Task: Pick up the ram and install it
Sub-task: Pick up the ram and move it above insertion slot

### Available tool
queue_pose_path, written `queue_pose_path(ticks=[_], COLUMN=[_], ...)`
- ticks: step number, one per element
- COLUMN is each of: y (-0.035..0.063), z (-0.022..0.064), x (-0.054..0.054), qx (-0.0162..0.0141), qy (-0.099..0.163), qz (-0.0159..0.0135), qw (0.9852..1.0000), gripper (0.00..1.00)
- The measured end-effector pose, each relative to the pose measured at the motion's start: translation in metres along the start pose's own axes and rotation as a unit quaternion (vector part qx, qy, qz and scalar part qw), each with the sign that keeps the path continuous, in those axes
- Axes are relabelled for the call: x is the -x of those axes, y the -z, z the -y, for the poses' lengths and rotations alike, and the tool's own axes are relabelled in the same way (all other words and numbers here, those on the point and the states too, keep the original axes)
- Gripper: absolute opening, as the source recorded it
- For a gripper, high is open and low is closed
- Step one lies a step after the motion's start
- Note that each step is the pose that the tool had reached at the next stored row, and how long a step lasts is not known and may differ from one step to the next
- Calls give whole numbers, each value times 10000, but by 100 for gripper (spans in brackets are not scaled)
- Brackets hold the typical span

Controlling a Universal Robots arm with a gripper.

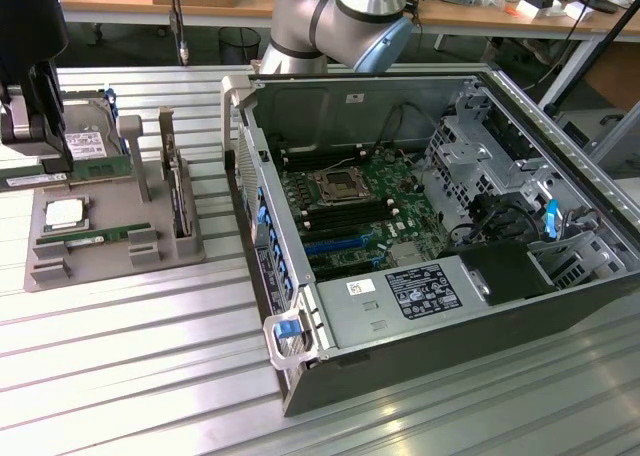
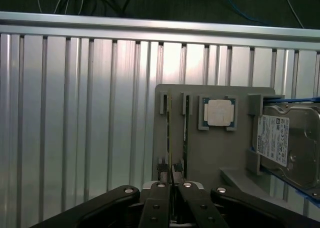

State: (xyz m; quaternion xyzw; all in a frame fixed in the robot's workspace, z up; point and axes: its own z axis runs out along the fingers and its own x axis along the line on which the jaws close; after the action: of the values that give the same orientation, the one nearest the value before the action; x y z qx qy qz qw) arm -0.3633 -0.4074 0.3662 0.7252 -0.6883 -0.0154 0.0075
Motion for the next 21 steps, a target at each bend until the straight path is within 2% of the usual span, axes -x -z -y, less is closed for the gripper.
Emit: queue_pose_path(ticks=[7,11,21], y=[95,181,305], z=[-3,-6,-10], x=[1,2,4], qx=[0,0,0], qy=[0,0,0], qz=[0,0,0], qw=[10000,10000,10000], gripper=[12,12,12])
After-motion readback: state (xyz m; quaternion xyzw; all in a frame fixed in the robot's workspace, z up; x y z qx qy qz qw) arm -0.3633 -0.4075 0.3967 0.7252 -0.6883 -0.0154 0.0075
